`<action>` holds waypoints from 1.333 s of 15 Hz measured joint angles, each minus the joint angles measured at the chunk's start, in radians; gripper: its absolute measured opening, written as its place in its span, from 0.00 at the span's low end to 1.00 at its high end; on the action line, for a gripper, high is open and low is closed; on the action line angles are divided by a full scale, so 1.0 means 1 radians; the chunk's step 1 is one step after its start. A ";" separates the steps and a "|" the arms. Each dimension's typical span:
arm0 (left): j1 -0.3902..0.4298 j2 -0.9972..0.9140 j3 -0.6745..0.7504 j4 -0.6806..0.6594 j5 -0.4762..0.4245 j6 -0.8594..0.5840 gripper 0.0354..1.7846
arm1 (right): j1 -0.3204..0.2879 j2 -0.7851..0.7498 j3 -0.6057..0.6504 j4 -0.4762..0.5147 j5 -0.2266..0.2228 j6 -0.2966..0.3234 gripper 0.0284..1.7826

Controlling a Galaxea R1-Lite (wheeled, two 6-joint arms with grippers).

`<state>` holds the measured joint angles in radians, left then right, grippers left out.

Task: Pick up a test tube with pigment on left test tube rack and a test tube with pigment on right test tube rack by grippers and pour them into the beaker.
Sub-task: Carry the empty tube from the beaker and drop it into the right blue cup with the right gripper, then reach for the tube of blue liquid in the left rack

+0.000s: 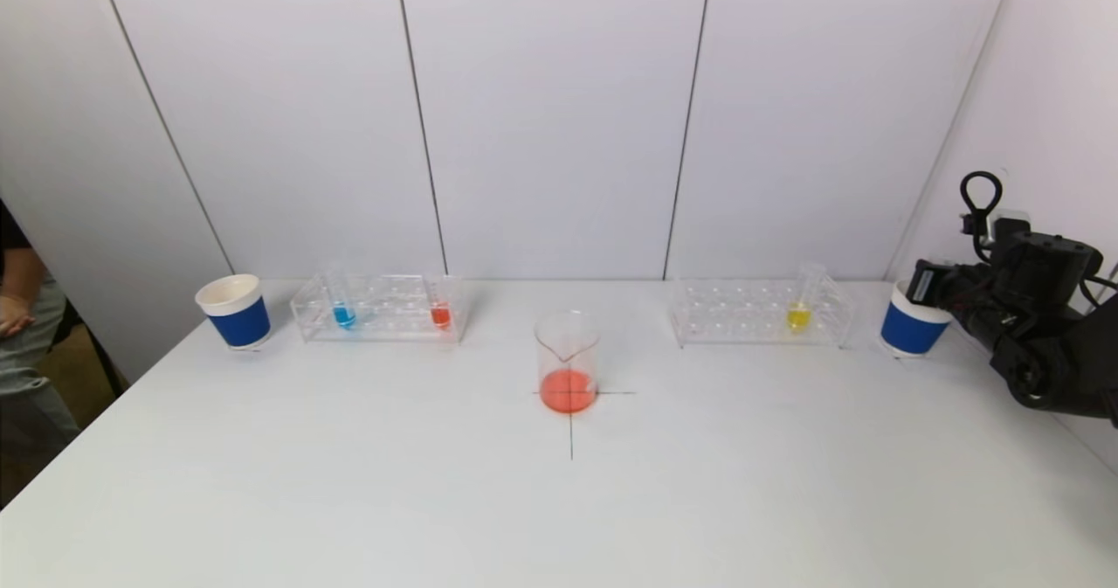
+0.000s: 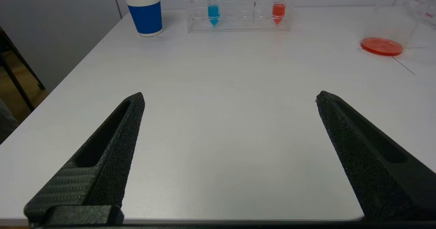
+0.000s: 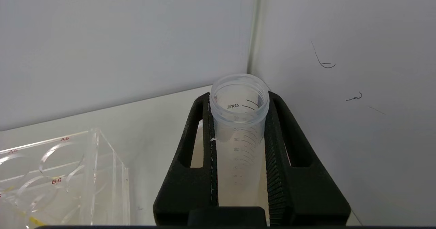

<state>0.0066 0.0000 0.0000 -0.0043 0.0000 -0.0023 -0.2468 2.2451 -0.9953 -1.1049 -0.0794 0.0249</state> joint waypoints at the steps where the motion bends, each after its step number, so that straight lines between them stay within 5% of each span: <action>1: 0.000 0.000 0.000 0.000 0.000 0.000 0.99 | 0.000 -0.001 0.000 0.000 0.000 0.003 0.24; 8: 0.000 0.000 0.000 0.000 0.000 0.000 0.99 | 0.000 -0.007 0.001 0.000 0.001 0.018 0.32; 15: 0.000 0.000 0.000 0.000 0.000 0.000 0.99 | 0.000 -0.008 0.002 0.000 0.002 0.019 0.86; 20: 0.000 0.000 0.000 0.000 0.000 0.000 0.99 | -0.003 -0.008 0.003 0.001 0.001 0.023 0.99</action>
<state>0.0066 0.0000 0.0000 -0.0043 0.0000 -0.0028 -0.2500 2.2370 -0.9928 -1.1040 -0.0779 0.0474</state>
